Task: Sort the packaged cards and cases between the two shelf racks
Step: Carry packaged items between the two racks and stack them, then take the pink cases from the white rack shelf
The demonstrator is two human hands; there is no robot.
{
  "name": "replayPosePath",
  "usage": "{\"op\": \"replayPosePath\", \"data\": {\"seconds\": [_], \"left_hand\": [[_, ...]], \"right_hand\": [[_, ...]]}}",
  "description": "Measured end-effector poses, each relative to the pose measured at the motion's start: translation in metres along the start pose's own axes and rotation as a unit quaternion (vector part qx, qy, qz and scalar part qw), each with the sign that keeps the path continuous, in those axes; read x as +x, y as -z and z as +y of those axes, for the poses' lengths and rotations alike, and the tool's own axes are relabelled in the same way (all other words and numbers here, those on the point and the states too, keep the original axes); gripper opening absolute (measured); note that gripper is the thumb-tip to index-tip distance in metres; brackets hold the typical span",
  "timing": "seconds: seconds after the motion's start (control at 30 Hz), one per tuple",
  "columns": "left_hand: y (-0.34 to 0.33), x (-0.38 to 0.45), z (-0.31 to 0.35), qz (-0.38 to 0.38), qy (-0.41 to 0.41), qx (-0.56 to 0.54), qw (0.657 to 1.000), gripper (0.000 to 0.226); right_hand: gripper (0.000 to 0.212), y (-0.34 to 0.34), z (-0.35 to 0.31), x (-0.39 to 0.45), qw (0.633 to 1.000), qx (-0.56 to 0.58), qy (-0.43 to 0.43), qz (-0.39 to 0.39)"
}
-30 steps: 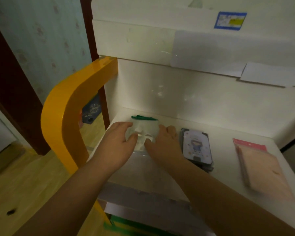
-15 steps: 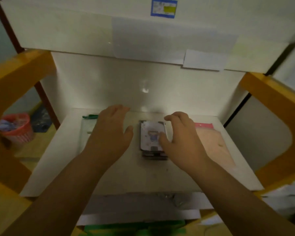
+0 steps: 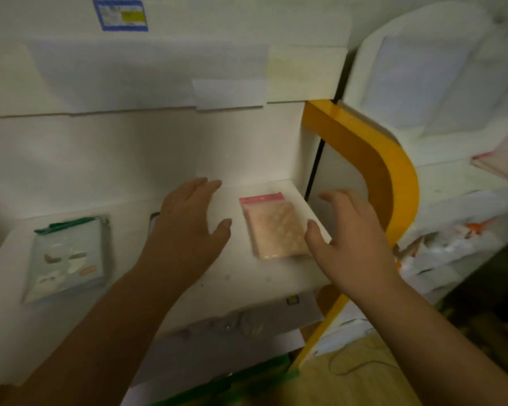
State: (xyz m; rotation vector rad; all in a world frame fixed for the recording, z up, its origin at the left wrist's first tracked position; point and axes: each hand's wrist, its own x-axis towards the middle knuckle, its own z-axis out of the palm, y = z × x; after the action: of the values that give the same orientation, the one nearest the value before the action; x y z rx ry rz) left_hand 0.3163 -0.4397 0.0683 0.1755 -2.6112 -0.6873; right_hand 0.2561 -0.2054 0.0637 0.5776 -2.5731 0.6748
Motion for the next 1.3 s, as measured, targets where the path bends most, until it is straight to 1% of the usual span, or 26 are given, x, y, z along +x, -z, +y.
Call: {"op": "replayPosePath", "data": {"seconds": [0.07, 0.13, 0.27, 0.37, 0.47, 0.6, 0.7, 0.83, 0.97, 1.3], "left_hand": [[-0.013, -0.001, 0.028, 0.002, -0.008, -0.007, 1.000, 0.061], [-0.028, -0.002, 0.057, -0.002, -0.028, -0.005, 1.000, 0.061], [-0.056, -0.010, 0.117, -0.031, -0.048, -0.009, 0.998, 0.062], [-0.075, -0.020, 0.162, -0.044, -0.058, -0.018, 0.997, 0.064], [-0.094, -0.030, 0.206, -0.046, -0.078, -0.023, 0.996, 0.062], [-0.124, -0.044, 0.266, -0.050, -0.084, -0.024, 0.995, 0.062], [-0.146, -0.051, 0.304, -0.069, -0.103, -0.015, 0.992, 0.064], [-0.171, -0.049, 0.345, -0.090, -0.120, -0.036, 0.988, 0.065], [-0.196, -0.042, 0.377, -0.101, -0.147, -0.025, 0.984, 0.064], [-0.278, 0.007, 0.432, -0.137, -0.160, -0.063, 0.976, 0.061]], "right_hand": [[0.040, 0.017, 0.019, -0.009, 1.000, -0.004, 0.001, 0.012], [0.041, 0.033, 0.042, -0.020, 1.000, -0.013, -0.008, 0.007], [0.045, 0.069, 0.091, -0.043, 0.999, -0.031, -0.038, -0.003], [0.046, 0.098, 0.130, -0.061, 0.997, -0.057, -0.057, 0.004], [0.045, 0.126, 0.171, -0.079, 0.995, -0.060, -0.081, 0.022], [0.044, 0.159, 0.223, -0.100, 0.993, -0.065, -0.094, 0.019], [0.047, 0.182, 0.253, -0.114, 0.991, -0.072, -0.110, 0.016], [0.052, 0.208, 0.286, -0.126, 0.988, -0.091, -0.122, -0.003], [0.053, 0.225, 0.316, -0.129, 0.985, -0.095, -0.144, 0.001], [0.055, 0.232, 0.389, -0.122, 0.975, -0.103, -0.197, -0.018]]}}
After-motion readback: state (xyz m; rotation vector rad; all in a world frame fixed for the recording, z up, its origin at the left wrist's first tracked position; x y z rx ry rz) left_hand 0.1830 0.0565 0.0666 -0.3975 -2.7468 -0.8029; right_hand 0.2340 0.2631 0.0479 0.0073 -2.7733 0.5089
